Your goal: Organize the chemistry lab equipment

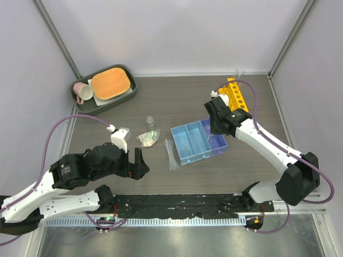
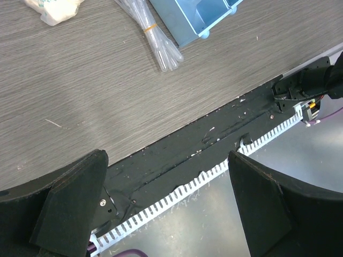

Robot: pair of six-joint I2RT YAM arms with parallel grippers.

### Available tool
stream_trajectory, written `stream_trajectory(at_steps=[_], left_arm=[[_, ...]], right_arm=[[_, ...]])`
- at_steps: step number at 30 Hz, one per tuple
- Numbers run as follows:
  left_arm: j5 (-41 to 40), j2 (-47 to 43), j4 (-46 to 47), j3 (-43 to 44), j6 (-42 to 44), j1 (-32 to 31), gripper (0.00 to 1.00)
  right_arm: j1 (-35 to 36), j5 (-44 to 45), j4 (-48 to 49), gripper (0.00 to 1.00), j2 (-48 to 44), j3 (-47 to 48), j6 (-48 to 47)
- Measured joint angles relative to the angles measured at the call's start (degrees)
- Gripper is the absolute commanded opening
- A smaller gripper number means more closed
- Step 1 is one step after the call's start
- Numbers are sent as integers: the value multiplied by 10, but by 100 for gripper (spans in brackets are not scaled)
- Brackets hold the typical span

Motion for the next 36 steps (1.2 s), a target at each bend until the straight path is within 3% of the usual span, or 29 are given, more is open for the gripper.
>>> stream_trajectory(at_steps=[36], left_arm=[[7, -6, 9, -10, 0, 0, 100]], right_arm=[[-27, 1, -6, 1, -64, -87, 19]])
